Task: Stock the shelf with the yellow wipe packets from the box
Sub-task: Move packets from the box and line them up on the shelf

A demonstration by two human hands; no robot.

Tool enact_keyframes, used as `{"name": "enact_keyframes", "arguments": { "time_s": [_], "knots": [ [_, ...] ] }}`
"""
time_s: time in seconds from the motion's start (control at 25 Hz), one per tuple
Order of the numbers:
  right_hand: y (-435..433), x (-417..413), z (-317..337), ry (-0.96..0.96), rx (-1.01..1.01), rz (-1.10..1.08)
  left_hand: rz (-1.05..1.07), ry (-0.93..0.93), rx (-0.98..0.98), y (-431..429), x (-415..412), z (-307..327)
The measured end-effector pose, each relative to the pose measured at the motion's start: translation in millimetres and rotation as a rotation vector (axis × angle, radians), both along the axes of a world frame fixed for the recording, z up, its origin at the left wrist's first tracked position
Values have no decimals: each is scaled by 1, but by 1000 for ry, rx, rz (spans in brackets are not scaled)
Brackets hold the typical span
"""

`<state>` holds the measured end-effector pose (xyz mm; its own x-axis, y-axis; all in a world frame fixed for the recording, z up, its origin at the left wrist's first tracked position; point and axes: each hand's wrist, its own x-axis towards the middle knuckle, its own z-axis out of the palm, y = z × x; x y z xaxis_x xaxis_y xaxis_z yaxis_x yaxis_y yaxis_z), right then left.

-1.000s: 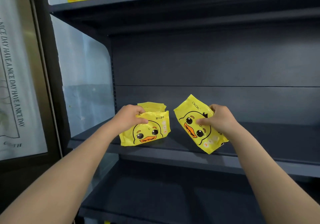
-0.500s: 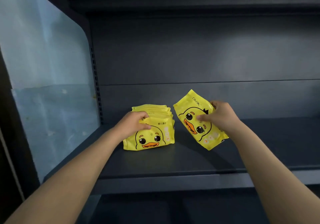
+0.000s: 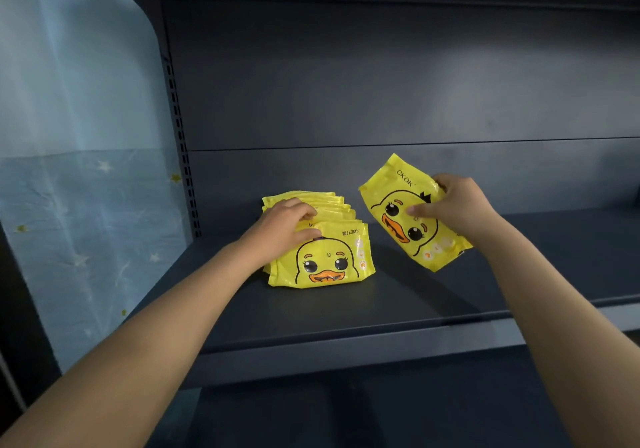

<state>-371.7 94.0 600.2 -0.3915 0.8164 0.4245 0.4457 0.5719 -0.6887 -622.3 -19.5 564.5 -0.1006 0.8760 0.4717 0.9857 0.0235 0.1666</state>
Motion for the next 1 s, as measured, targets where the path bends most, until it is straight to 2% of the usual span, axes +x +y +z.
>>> {"name": "enact_keyframes", "arguments": {
  "time_s": [0.08, 0.2, 0.36, 0.44, 0.64, 1.0],
  "knots": [
    [-12, -2, 15, -47, 25, 77, 22, -1, 51, -11, -9, 4],
    [-32, -23, 26, -266, 56, 238, 76, 7, 71, -30, -27, 7],
    [-50, -76, 5, -492, 150, 416, 151, 21, 87, -55, -42, 8],
    [-51, -93, -9, -554, 232, 402, 160, 12, 82, -64, -44, 6],
    [-48, -105, -20, -614, 405, 321, 148, 17, 70, -74, -39, -1],
    [-52, -101, -24, -520, 331, 338, 107, 19, 84, -73, -21, -1]
  ]
}}
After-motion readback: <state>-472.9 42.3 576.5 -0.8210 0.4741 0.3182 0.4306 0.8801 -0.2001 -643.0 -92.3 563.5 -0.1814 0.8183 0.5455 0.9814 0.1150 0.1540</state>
